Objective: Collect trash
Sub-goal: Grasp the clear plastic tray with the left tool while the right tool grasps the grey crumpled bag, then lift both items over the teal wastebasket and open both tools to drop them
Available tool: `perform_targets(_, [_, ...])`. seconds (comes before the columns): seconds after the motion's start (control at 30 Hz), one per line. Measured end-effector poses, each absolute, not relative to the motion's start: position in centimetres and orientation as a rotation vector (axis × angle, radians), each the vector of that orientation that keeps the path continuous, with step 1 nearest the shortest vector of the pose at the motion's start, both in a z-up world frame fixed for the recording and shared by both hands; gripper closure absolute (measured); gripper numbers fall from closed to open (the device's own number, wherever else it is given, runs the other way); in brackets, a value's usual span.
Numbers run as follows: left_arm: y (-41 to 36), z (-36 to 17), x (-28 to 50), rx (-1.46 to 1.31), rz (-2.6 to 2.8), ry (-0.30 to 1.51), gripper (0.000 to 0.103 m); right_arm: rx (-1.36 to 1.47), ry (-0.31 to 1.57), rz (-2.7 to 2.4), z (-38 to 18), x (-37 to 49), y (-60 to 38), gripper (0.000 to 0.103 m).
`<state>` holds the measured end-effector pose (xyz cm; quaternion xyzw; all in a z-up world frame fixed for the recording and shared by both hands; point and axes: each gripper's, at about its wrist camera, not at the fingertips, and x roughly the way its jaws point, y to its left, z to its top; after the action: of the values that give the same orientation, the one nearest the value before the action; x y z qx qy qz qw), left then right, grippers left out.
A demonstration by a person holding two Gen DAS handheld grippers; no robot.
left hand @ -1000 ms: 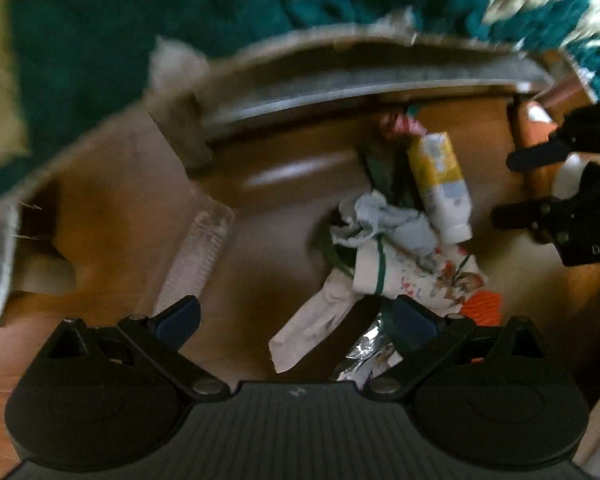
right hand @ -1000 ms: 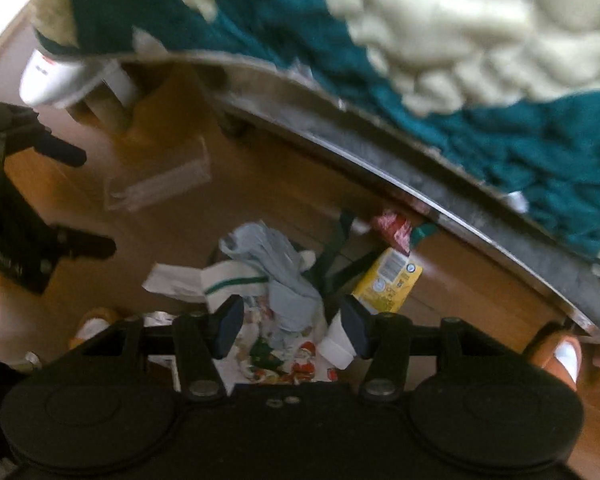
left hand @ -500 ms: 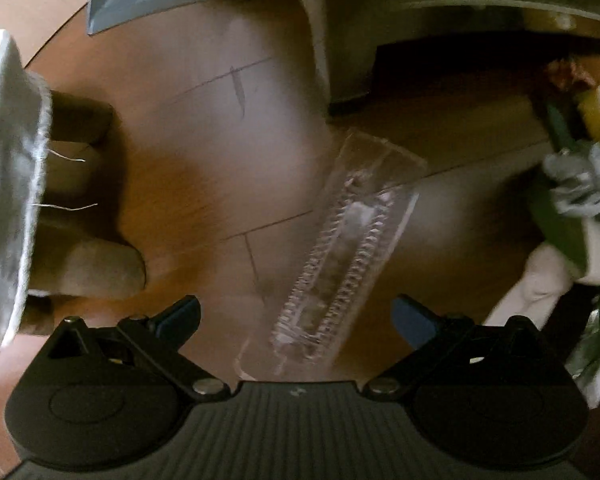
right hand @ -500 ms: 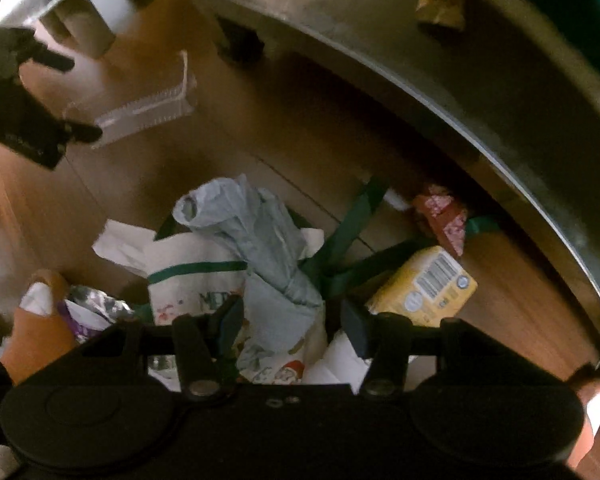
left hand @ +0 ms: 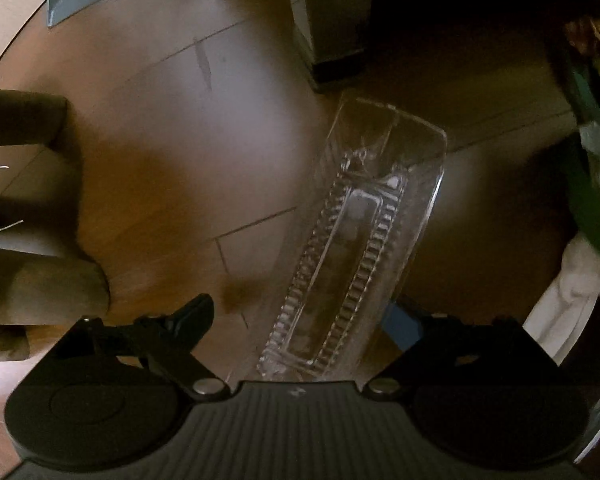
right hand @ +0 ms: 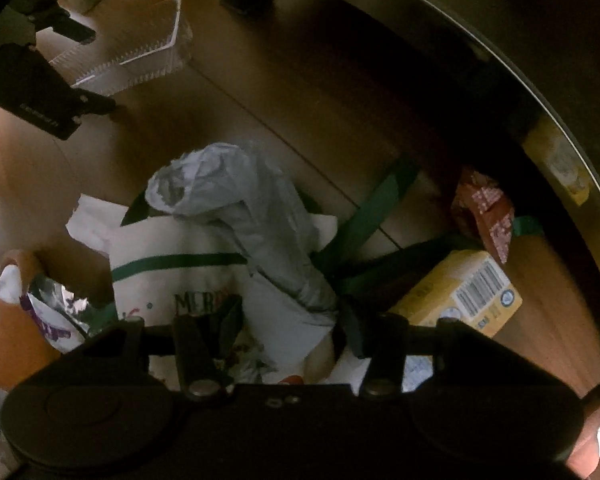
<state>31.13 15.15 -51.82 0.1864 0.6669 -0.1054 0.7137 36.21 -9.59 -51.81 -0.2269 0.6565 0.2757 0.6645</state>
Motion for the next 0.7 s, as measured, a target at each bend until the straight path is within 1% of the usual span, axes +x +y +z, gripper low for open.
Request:
perform_targets(0.07, [15.0, -51.6, 31.0, 0.392, -0.243, 1.475, 0.026, -0.526, 1.466, 0.622, -52.0, 36.0, -9.3, 0.058])
perform_targets(0.13, [15.0, -51.2, 30.9, 0.338, -0.250, 1.485, 0.055, -0.546, 1.450, 0.621, -51.9, 35.7, -9.1, 0.059])
perform_targets(0.23, [14.8, -50.6, 30.4, 0.344, -0.216, 1.478, 0.060, -0.551, 1.420, 0.618, -50.9, 35.2, -9.1, 0.061])
perform_targets(0.43, [14.2, -47.5, 28.8, 0.338, -0.226, 1.451, 0.060, -0.539, 1.362, 0.618, -47.4, 33.9, -9.3, 0.061])
perform_targets(0.57, [14.1, -43.6, 27.0, 0.346, -0.258, 1.408, 0.060, -0.512, 1.330, 0.607, -44.0, 33.0, -10.2, 0.061])
perform_targets(0.7, [14.1, -38.5, 25.2, 0.369, -0.303, 1.335, 0.060, -0.472, 1.286, 0.597, -39.6, 31.3, -10.6, 0.061])
